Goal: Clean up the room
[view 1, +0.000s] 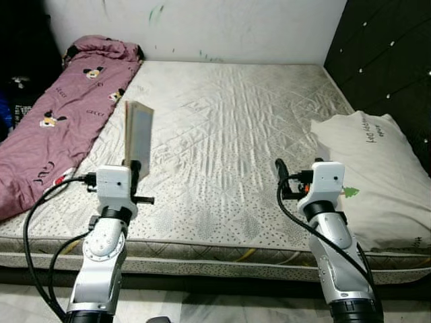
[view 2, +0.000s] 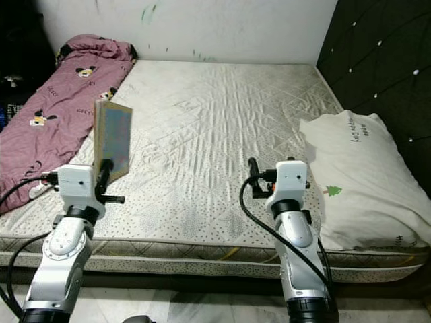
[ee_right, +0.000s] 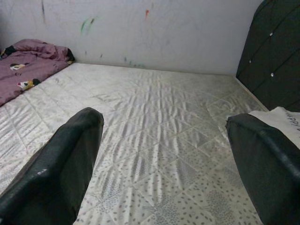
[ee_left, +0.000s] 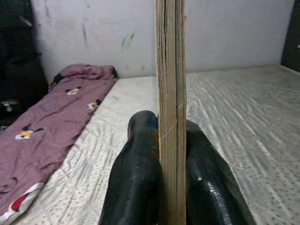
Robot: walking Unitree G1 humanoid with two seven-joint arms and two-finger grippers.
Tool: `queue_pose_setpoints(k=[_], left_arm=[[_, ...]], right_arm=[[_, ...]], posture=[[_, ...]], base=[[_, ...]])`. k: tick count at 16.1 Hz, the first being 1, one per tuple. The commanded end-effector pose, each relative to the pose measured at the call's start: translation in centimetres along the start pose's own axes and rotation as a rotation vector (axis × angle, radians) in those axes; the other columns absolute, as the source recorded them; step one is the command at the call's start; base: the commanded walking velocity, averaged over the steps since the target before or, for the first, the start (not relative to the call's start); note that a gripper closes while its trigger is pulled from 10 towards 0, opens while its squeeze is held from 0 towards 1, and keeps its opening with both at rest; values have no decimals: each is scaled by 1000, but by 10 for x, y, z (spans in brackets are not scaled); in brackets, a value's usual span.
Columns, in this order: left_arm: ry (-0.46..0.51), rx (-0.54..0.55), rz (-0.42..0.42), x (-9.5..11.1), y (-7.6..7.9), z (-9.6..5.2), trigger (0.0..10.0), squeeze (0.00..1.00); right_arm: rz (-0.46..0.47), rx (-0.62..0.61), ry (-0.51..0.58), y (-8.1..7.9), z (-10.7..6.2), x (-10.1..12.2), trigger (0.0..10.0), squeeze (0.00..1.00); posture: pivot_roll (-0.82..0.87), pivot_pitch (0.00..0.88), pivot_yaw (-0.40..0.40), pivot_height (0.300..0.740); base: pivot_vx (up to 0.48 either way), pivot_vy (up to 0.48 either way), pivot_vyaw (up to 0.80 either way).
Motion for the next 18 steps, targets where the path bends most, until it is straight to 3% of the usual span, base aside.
queue_pose_setpoints(k=[1,9,18], left_arm=[[33,1,-1,7,-2,2,10000,0],[55,-48,-31,11,3,2,10000,0],[59,-58,-29,11,3,3,10000,0]], right_arm=[[5,5,11,-1,3,3,10000,0],[2,11,10,-3,4,3,10000,0],[2,10,10,-3,5,3,10000,0]], posture=[[44,0,-3,740],[41,0,0,740],[40,0,2,740]], base=[[0,0,-444],[0,0,0],[281,0,0]])
Point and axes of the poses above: a point about 5 cm out from each wrist's last joint towards the gripper, its own z axis pointing out of the wrist towards the gripper, its own x axis along the axis of the wrist's last joint, y = z × x, the point moved 1 cm from there along z, pointing out of the wrist towards the gripper, and after that the axes turned 5 degrees about z, right-handed, at the moved point
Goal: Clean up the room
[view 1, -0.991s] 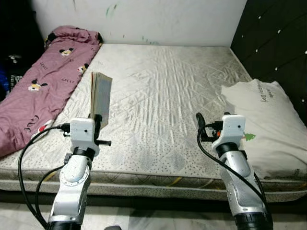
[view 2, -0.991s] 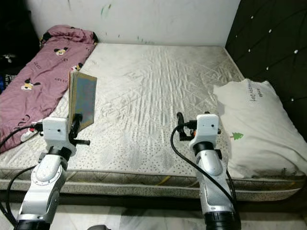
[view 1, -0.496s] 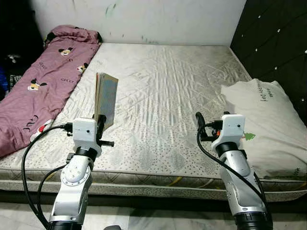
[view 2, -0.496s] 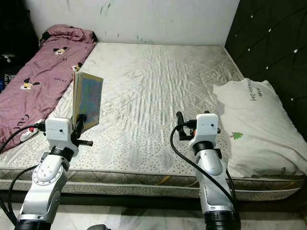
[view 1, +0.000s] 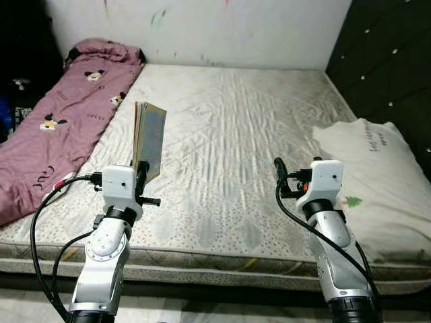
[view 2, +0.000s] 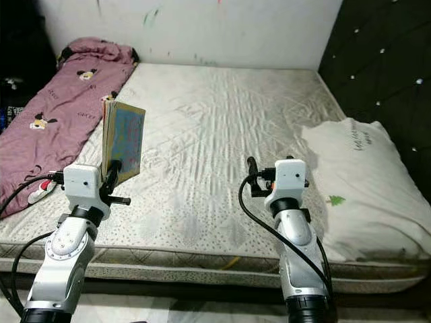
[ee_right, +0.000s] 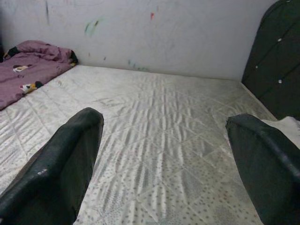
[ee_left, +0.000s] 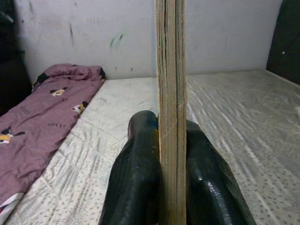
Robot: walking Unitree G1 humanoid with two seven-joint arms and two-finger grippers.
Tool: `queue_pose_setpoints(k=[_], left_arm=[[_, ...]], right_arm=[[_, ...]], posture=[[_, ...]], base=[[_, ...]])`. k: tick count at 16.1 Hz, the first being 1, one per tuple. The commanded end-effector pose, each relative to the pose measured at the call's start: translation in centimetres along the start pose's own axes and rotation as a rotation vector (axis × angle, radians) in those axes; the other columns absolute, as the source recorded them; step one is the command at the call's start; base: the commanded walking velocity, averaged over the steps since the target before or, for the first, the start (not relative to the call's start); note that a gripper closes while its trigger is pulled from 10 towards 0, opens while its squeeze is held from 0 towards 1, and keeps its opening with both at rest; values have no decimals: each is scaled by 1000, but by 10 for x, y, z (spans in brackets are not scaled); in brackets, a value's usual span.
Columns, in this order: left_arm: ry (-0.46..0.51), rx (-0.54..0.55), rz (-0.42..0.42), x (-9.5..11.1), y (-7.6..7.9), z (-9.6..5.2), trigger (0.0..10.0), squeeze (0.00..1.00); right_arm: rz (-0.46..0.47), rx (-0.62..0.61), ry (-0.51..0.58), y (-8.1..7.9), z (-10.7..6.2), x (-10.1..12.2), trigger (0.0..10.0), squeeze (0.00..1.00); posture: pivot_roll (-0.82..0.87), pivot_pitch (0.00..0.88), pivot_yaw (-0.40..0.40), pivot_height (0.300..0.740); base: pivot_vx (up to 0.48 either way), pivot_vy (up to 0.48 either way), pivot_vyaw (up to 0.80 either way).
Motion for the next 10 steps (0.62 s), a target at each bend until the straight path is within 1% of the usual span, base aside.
queue_pose_setpoints(k=[1,6,8,10], left_arm=[[47,-1,1,10,-2,3,10000,0],[48,-12,-4,10,0,4,10000,0],[43,7,-4,10,0,5,10000,0],[50,0,-2,11,1,6,10000,0]], right_arm=[[2,4,7,-1,3,1,10000,0],[-2,5,9,-1,3,2,10000,0],[-4,6,8,-1,4,1,10000,0],[-4,6,8,-1,4,1,10000,0]], posture=[[39,0,0,740],[38,0,0,740],[39,0,-1,740],[39,0,-2,740]], base=[[296,0,0],[255,0,0],[0,0,0],[0,0,0]])
Point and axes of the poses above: a point about 5 cm out from each wrist's last joint towards the gripper, its own z axis pointing out of the wrist towards the gripper, its own x axis along the axis of the wrist's last joint, y = z × x, the point moved 1 cm from there along z, pointing out of the wrist towards the gripper, and after that the axes turned 5 degrees about z, right-handed, at the moved point
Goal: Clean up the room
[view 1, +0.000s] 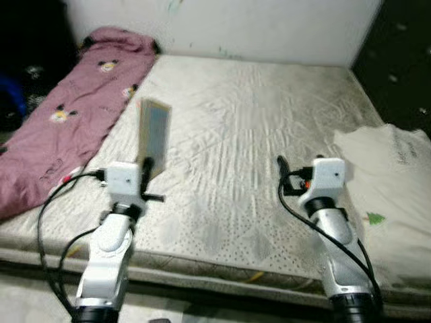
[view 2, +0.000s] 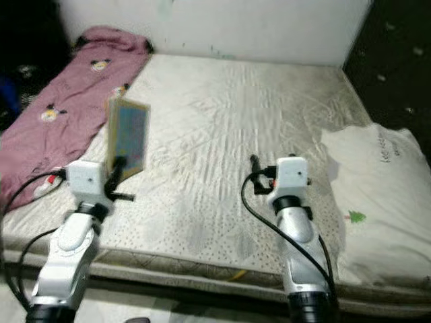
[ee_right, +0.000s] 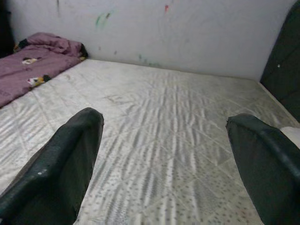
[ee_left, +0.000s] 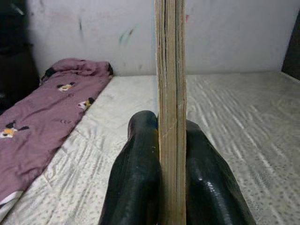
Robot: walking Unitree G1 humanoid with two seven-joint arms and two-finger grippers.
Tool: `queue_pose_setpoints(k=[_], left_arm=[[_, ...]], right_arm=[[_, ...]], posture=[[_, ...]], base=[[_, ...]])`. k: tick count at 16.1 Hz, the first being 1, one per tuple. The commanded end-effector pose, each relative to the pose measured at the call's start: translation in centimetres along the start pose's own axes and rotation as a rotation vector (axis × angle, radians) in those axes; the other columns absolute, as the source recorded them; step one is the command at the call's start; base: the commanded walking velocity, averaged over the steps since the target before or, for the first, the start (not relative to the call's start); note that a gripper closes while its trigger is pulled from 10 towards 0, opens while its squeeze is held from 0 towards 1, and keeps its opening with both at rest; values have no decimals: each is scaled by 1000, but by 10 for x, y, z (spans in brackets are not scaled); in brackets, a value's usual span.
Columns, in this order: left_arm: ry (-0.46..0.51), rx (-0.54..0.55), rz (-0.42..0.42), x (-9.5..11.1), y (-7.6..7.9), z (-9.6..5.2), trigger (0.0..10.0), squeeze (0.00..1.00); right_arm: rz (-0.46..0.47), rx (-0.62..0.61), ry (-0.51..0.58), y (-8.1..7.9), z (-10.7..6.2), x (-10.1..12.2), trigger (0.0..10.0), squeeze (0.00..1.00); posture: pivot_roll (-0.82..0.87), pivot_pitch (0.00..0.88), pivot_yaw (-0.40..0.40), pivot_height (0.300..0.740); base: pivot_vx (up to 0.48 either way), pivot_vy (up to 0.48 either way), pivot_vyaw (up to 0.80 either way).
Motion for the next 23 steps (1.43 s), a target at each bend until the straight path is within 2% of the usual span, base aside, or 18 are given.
queue_pose_setpoints(k=[1,15,23], left_arm=[[25,25,13,5,-8,0,10000,0],[24,23,17,5,-5,2,10000,0],[25,17,11,6,-3,3,10000,0]], right_arm=[[3,12,4,-4,1,0,10000,0],[2,10,4,-4,2,0,10000,0],[-4,11,0,-3,3,0,10000,0]], posture=[[38,0,-2,740],[33,0,-5,740],[31,0,-6,740]], base=[[0,0,0],[0,0,0],[0,-287,0]])
Point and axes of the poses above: a point about 5 cm out from each wrist's last joint towards the gripper, its own z axis pointing out of the wrist towards the gripper, its own x axis along the axis of the wrist's last joint, y = z × x, the point moved 1 cm from there along z, pointing out of the wrist towards the gripper, and after that the axes turned 5 degrees about z, right-handed, at the moved point
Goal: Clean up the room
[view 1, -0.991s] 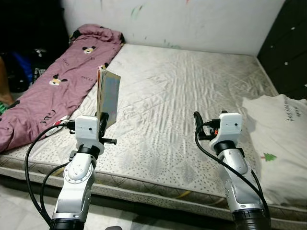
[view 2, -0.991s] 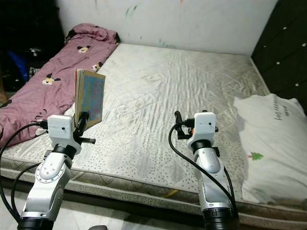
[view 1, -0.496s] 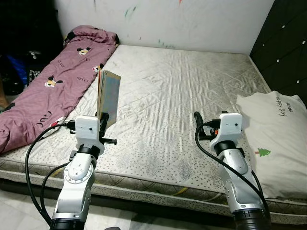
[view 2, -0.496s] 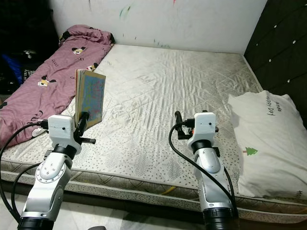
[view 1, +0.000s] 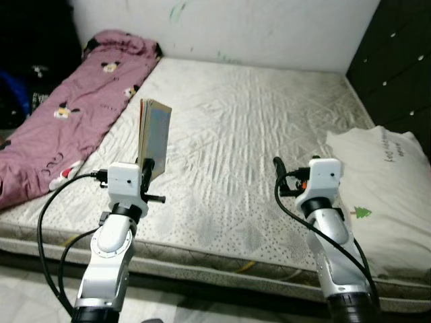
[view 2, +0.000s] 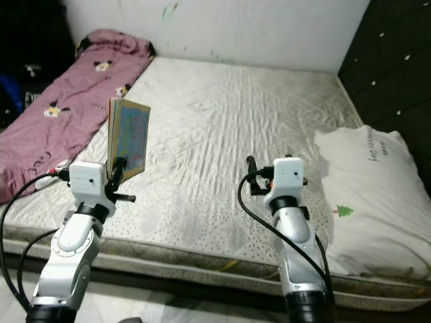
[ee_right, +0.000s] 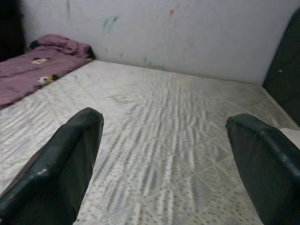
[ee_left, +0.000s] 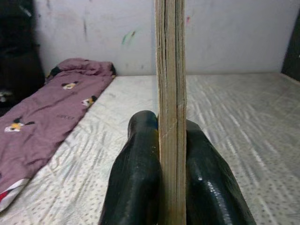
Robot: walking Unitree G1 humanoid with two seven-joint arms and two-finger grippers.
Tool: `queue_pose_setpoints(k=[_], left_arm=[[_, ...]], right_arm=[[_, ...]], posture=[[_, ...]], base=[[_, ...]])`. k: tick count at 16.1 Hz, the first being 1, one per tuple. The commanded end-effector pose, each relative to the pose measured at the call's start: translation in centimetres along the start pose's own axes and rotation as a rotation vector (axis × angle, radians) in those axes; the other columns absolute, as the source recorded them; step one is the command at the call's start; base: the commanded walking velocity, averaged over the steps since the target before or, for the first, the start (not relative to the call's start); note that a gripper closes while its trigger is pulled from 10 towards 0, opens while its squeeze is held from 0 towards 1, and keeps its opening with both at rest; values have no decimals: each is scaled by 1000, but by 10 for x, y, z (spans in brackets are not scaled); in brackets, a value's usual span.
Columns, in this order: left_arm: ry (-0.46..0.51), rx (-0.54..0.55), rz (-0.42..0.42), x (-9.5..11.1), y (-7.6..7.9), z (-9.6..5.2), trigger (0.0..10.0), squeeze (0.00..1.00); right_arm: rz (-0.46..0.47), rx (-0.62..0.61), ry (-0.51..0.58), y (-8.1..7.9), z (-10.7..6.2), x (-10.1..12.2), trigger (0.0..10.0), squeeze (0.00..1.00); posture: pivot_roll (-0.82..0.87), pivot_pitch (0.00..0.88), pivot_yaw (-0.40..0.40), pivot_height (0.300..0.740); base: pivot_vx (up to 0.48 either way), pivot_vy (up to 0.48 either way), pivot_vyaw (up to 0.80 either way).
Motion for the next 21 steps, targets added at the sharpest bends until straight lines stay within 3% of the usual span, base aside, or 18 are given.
queue_pose_setpoints(k=[1,7,17,21], left_arm=[[41,-4,0,9,2,4,10000,0],[40,-7,-1,9,2,4,10000,0],[71,-40,-40,12,7,3,10000,0],[71,-42,-49,12,7,3,10000,0]], right_arm=[[-12,-19,1,6,-1,0,10000,0],[-11,-19,-1,6,-1,0,10000,0],[-16,-10,-1,5,-1,-1,10000,0],[-18,-7,-2,6,-1,-1,10000,0]], posture=[[31,0,-6,740],[31,0,-4,740],[32,0,-10,740],[31,0,-13,740]], base=[[0,-345,0],[0,-339,0],[0,0,0],[265,0,0]])
Point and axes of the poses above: a point about 5 cm out from each wrist's last joint towards the gripper, its own z axis pointing out of the wrist towards the gripper, its own x axis along the axis of the wrist's last joint, y = z × x, the point moved 1 cm from there along z, pointing out of the wrist towards the gripper, and after that the axes turned 5 degrees about z, right-handed, at the moved point
